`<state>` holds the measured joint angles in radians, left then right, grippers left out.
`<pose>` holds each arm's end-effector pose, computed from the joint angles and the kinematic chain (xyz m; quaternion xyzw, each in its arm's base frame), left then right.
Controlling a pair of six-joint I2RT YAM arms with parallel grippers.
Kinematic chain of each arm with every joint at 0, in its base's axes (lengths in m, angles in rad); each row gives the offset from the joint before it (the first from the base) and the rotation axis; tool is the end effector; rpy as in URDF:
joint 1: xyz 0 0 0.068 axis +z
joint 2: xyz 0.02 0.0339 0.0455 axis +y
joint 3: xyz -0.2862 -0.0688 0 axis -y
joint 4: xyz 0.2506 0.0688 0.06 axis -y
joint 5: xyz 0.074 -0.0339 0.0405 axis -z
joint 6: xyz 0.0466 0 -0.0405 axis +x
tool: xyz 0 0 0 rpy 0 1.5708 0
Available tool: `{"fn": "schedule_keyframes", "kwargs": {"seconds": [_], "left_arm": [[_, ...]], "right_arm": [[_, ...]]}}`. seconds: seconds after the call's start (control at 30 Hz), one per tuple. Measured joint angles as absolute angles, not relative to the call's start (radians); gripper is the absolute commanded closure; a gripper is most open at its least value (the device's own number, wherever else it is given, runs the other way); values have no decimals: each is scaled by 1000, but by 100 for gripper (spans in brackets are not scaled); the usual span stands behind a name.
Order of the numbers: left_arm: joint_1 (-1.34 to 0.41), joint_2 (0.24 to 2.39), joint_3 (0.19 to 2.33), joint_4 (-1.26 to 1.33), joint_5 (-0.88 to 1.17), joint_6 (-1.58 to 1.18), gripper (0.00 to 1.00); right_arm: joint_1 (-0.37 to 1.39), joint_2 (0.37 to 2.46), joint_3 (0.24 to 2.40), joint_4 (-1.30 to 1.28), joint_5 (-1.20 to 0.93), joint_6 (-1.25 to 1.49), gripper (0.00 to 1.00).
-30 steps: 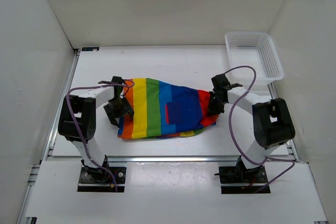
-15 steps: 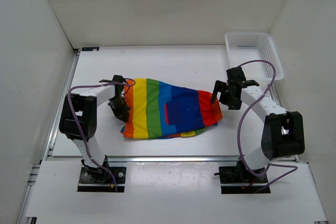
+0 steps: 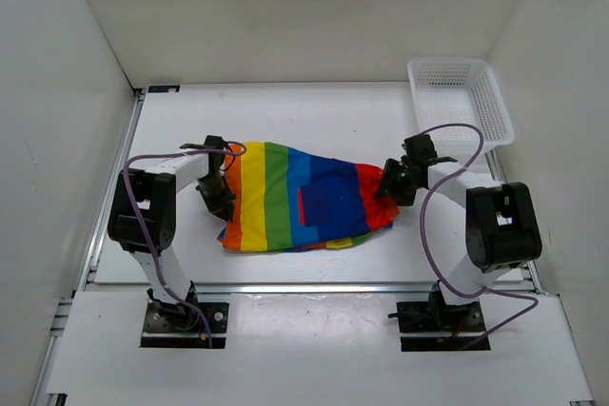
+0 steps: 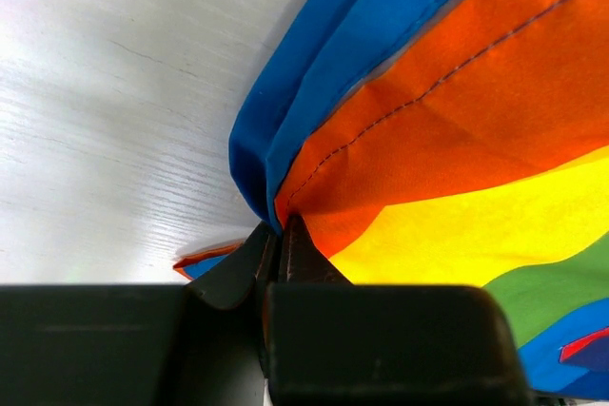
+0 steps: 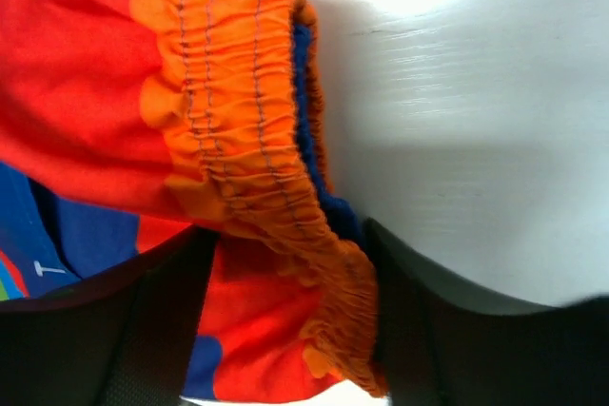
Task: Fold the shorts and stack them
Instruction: Fold the shorts
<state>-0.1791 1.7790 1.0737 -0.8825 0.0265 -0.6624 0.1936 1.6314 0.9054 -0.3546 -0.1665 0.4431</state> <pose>0.3017 -0.0559 0.1562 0.2394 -0.9708 0.0086 0.0132 0.3136 0.0693 0.1718 0.1003 0.9618 0.1523 0.2044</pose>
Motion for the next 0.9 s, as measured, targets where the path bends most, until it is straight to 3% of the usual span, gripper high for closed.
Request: {"fn": "schedule_keyframes", "kwargs": {"seconds": [0.03,0.1,0.13,0.17,0.4,0.73,0.77,0.8,0.9], "left_arm": [[-179,1779,1075,-883,26,-662,90],[-179,1779,1075,-883,25,-662,90],[-179,1779,1076,-883,25,-662,90],[-180,1779,1076,-882,25,-661,90],[-259,1790,1095,-880,11,-666,90],[-450,1881,1224,-864,49,-721,89],[-464,1891,1239,-860,59,-723,81],[-476,1899,1256,-860,70,-718,67],[-497,1902,1300,-872,88,-689,52]], "right_arm": [[194,1632,900,-340,-168,449,62],[195,1646,887,-316,-177,470,80],[195,1650,886,-311,-179,480,93],[195,1650,886,-308,-181,490,98],[209,1630,950,-418,-49,502,100],[210,1585,1224,-646,195,403,100],[215,1584,1249,-662,218,395,100],[221,1584,1271,-682,238,389,100],[238,1584,1319,-725,291,376,100]]}}
